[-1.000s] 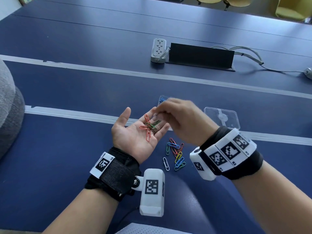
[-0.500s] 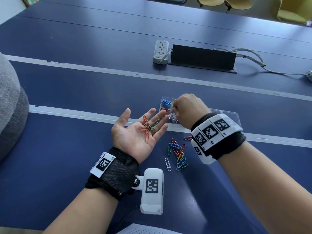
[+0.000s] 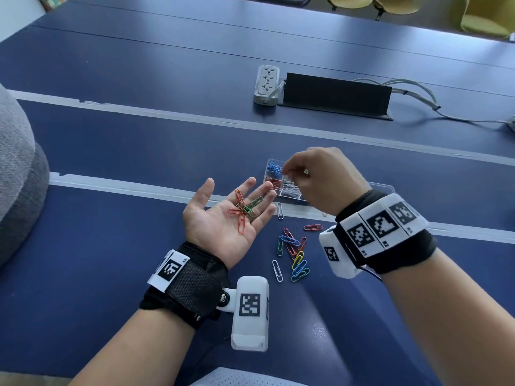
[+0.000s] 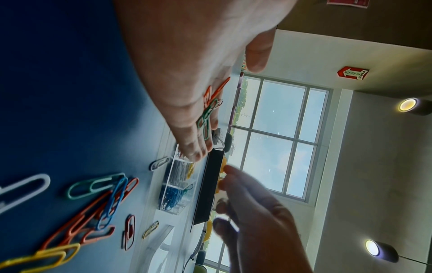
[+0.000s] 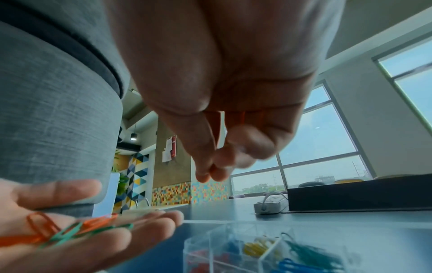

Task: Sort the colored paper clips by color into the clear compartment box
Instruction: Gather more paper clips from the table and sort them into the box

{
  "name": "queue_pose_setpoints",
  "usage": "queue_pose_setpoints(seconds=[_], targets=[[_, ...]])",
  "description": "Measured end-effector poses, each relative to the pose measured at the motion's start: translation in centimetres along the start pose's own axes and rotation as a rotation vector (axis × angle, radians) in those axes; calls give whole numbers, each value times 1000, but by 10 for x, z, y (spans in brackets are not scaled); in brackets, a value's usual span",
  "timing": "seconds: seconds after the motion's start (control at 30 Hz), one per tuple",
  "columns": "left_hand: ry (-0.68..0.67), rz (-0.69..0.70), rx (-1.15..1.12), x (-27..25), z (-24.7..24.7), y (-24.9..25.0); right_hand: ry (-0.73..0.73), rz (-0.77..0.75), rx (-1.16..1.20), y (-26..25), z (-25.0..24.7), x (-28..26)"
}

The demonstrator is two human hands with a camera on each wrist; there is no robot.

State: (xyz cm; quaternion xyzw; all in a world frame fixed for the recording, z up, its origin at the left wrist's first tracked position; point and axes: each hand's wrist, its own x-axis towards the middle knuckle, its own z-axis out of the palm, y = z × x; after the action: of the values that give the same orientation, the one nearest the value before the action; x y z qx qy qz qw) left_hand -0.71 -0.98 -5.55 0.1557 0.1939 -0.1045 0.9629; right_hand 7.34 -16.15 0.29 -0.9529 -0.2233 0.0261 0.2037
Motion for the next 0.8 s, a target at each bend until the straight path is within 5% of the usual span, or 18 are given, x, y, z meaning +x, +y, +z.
queue_pose_setpoints(seconds=[0.23,0.8], targets=[[2,-3,-11,1,0,-3,-297,42,-199,-5,20,-4],[-9,6,-21,0,-3,-1,-412,54,-317,-17,27,-1]])
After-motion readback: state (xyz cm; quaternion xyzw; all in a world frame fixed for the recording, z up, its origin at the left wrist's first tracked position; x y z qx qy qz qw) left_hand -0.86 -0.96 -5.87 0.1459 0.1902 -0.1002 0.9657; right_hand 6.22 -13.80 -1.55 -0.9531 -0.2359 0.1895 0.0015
